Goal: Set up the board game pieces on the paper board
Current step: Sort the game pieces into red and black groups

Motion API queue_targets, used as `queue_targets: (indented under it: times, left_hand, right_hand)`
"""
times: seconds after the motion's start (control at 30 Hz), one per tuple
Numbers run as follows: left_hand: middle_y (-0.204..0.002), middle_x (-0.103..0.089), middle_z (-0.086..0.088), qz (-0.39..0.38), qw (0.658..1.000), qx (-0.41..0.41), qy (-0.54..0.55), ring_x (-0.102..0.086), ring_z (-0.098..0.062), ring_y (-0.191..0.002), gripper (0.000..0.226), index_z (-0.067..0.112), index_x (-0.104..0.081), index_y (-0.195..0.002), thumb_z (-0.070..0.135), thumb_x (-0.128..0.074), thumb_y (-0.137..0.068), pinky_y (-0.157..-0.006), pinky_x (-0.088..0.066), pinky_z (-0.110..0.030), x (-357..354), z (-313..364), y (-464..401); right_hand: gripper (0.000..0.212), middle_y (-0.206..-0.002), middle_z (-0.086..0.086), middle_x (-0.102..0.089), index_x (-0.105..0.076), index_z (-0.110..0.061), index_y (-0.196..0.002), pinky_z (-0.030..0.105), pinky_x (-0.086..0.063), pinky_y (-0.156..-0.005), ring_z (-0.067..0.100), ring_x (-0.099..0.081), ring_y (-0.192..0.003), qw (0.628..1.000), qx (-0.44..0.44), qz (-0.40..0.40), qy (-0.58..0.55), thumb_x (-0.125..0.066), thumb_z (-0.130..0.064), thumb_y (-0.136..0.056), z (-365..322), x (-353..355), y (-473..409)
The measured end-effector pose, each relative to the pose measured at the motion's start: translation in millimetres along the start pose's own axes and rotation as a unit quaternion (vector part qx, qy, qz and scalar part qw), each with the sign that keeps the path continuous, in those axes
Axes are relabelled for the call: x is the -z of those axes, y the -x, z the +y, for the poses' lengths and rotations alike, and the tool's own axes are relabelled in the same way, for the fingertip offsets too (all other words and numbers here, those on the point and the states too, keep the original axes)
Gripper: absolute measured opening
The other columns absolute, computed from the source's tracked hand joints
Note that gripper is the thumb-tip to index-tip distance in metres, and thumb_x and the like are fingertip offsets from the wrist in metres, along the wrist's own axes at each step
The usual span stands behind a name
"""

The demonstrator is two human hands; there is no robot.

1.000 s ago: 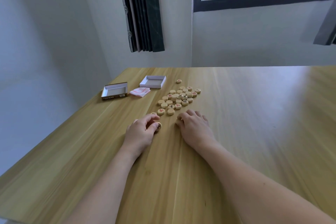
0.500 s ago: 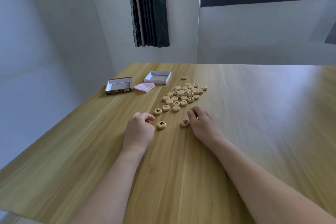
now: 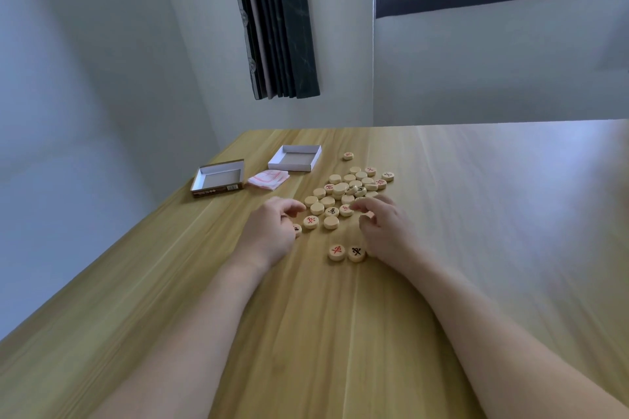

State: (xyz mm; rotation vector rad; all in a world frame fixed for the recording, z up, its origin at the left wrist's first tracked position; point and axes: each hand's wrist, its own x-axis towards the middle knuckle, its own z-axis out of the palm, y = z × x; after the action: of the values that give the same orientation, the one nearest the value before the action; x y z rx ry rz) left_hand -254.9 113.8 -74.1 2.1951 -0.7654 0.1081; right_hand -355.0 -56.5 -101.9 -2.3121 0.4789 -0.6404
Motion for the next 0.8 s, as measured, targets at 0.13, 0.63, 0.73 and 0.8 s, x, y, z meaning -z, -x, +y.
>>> queue_targets:
  times: [0.13, 0.63, 0.73, 0.8]
  left_hand:
    - [-0.103, -0.058, 0.009, -0.054, 0.996, -0.065, -0.002, -0.054, -0.018, -0.102, 0.031, 0.025, -0.073, -0.102, 0.005, -0.053, -0.089, -0.094, -0.045, -0.032, -18, -14, -30]
    - [-0.106, -0.060, 0.001, -0.122, 0.987, -0.076, 0.065, -0.052, 0.003, -0.068, 0.047, 0.010, -0.073, -0.089, -0.020, -0.038, -0.081, -0.070, -0.042, -0.008, -19, -31, -65]
    - [-0.107, -0.058, 0.003, -0.134, 0.986, -0.089, 0.046, -0.050, 0.003, -0.068, 0.027, 0.012, -0.072, -0.090, -0.008, -0.055, -0.086, -0.067, -0.039, -0.005, -18, -32, -64]
    - [-0.108, -0.056, 0.003, -0.144, 0.984, -0.093, 0.037, -0.047, -0.003, -0.068, 0.017, 0.016, -0.070, -0.093, 0.002, -0.064, -0.086, -0.066, -0.039, -0.006, -19, -34, -64]
  right_hand:
    - [0.036, -0.125, -0.010, -0.052, -0.062, -0.033, -0.123, 0.037, -0.032, -0.104, 0.017, -0.041, -0.122, 0.990, 0.106, -0.039, 0.087, -0.044, -0.018, -0.096, -2, -8, -8]
    - [0.022, -0.091, -0.013, -0.056, -0.053, -0.026, -0.079, 0.027, -0.022, -0.083, 0.013, -0.050, -0.097, 0.987, 0.032, 0.022, 0.154, -0.054, -0.046, -0.087, 2, -6, -8]
    - [0.020, -0.089, -0.015, -0.055, -0.053, -0.029, -0.078, 0.029, -0.026, -0.083, 0.011, -0.049, -0.094, 0.994, 0.004, 0.012, 0.111, -0.060, -0.048, -0.081, 3, -5, -9]
    - [0.016, -0.091, -0.015, -0.055, -0.055, -0.030, -0.081, 0.029, -0.027, -0.083, 0.010, -0.051, -0.094, 0.995, -0.002, 0.003, 0.104, -0.061, -0.045, -0.080, 4, -4, -9]
